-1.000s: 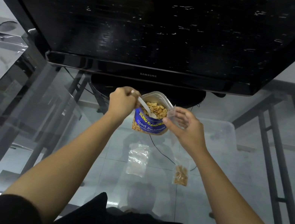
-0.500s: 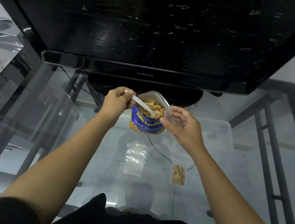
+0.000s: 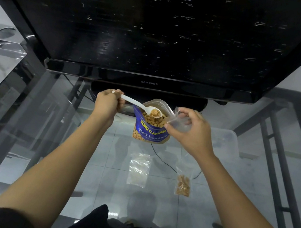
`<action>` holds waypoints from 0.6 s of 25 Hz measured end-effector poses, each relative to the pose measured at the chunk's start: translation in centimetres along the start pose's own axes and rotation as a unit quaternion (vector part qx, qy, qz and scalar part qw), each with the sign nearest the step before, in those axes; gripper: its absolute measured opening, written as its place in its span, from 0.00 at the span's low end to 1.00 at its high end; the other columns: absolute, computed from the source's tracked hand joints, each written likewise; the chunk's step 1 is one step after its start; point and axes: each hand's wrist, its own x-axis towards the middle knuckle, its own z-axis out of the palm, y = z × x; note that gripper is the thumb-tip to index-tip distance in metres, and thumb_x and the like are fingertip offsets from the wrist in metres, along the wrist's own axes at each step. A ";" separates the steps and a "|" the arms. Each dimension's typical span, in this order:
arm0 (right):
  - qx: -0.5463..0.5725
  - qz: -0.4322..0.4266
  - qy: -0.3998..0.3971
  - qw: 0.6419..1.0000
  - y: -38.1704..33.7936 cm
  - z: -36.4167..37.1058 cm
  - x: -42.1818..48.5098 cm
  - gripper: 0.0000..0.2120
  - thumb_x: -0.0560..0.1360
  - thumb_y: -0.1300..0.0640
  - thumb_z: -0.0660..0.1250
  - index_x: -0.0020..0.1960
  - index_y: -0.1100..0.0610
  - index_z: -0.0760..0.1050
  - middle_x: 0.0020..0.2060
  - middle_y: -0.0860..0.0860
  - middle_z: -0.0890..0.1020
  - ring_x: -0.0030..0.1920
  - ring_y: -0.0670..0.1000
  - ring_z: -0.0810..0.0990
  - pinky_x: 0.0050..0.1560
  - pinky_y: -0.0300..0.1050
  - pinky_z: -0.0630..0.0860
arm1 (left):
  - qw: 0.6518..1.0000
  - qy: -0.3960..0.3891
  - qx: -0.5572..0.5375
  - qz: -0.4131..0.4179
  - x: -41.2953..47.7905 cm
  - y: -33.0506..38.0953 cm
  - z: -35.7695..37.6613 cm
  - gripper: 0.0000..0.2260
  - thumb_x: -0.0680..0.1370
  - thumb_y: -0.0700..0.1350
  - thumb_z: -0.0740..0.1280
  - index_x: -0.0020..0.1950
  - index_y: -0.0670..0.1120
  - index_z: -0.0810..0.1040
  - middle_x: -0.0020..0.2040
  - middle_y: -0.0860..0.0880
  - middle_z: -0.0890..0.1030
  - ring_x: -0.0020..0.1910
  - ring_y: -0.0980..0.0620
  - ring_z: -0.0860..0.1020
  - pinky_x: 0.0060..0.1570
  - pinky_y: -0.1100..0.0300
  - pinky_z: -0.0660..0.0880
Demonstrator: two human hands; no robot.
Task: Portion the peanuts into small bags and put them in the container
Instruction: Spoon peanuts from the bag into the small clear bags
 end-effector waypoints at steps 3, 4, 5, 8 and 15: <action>-0.081 -0.023 -0.013 0.996 -1.2 0.6 1.1 0.27 0.63 0.44 0.74 0.59 0.52 0.75 0.49 0.48 0.79 0.48 0.49 0.77 0.46 0.47 0.77 | 1.000 -0.005 0.005 0.025 0.2 2.3 0.2 0.11 0.79 0.37 0.58 0.39 0.44 0.75 0.32 0.49 0.73 0.29 0.57 0.71 0.28 0.68 0.71; -0.087 -0.020 -0.015 0.996 -1.7 0.9 1.5 0.27 0.64 0.44 0.74 0.59 0.53 0.74 0.50 0.49 0.79 0.49 0.49 0.77 0.46 0.47 0.77 | 0.999 -0.008 0.009 0.034 0.3 3.1 0.4 0.11 0.79 0.38 0.58 0.39 0.44 0.75 0.33 0.50 0.73 0.29 0.57 0.71 0.28 0.68 0.70; -0.079 -0.016 -0.012 0.997 -2.0 1.2 1.7 0.27 0.64 0.44 0.74 0.60 0.52 0.74 0.51 0.49 0.79 0.50 0.49 0.77 0.46 0.47 0.77 | 0.999 -0.013 0.022 0.047 0.2 3.8 0.6 0.11 0.79 0.39 0.59 0.39 0.45 0.76 0.32 0.50 0.73 0.30 0.57 0.71 0.28 0.67 0.71; 0.004 0.006 0.015 1.000 -2.8 2.2 2.0 0.25 0.64 0.44 0.75 0.58 0.50 0.75 0.50 0.46 0.79 0.49 0.46 0.78 0.45 0.46 0.79 | 0.982 -0.032 0.125 0.138 -1.5 5.7 1.6 0.09 0.79 0.42 0.60 0.42 0.45 0.78 0.32 0.50 0.76 0.32 0.56 0.74 0.34 0.64 0.74; 0.174 0.006 0.093 0.980 -3.9 3.1 1.6 0.21 0.64 0.48 0.76 0.54 0.50 0.76 0.47 0.45 0.82 0.44 0.41 0.78 0.45 0.38 0.76 | 0.756 -0.083 0.329 0.560 -9.2 8.3 1.9 0.07 0.78 0.43 0.63 0.46 0.43 0.79 0.33 0.49 0.79 0.35 0.53 0.76 0.36 0.68 0.70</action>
